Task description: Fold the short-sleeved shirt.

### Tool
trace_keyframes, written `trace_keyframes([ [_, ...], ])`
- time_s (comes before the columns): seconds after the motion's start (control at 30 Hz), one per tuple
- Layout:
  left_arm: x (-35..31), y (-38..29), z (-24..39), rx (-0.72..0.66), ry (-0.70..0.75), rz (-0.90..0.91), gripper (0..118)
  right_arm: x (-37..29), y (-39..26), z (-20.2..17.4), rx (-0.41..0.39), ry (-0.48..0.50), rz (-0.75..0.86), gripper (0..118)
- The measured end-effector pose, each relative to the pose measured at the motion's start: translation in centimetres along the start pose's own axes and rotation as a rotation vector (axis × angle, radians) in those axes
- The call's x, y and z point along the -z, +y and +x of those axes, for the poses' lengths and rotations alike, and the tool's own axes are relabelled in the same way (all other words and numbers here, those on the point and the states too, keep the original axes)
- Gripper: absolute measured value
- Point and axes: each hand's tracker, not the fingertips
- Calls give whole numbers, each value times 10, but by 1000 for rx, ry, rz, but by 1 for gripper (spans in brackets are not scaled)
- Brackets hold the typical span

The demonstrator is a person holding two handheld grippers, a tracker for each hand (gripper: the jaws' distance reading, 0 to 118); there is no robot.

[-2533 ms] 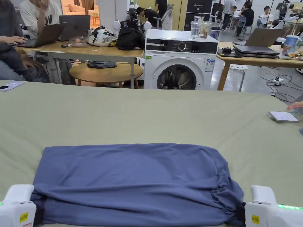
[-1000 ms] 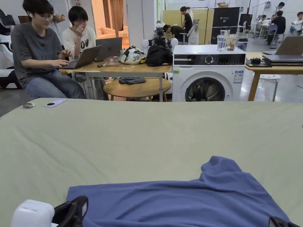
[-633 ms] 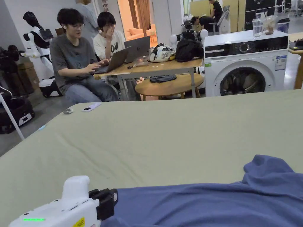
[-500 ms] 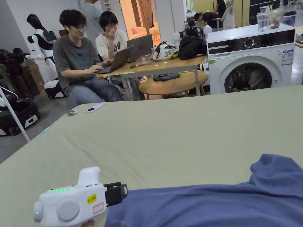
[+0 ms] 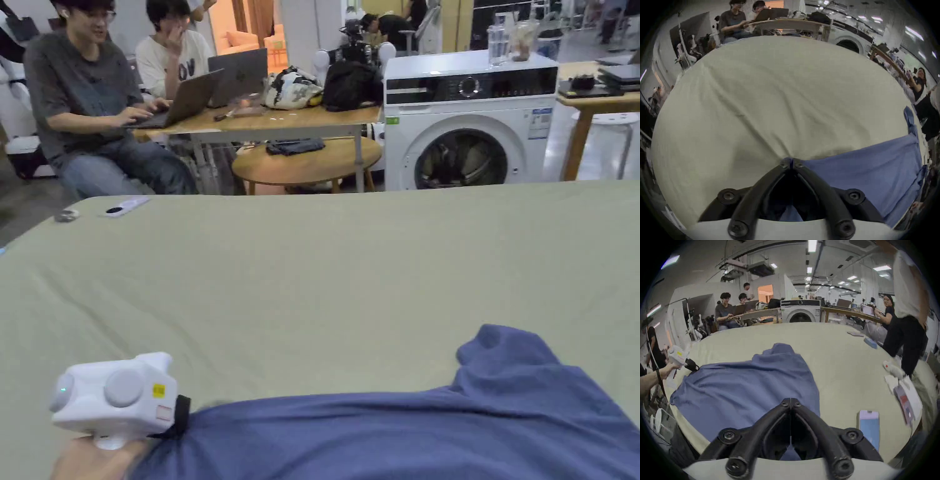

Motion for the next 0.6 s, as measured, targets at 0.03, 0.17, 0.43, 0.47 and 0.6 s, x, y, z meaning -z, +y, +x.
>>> trace_keyframes([
  [0.03, -1, 1, 1, -1, 1, -3, 0, 11, 19, 3, 0, 10, 4, 21],
  [0.17, -7, -3, 10, 31, 21, -3, 0, 94, 99, 18, 32, 107, -205, 59],
  [0.43, -10, -6, 15, 66, 43, 0, 0, 235, 106, 39, 43, -22, -514, 34],
  [0.47, -11, -7, 16, 62, 43, 4, 0, 225, 106, 34, 36, -34, -500, 27],
  [0.6, -13, -10, 17, 52, 51, 30, 0, 208, 103, 24, -13, -47, -441, 0],
])
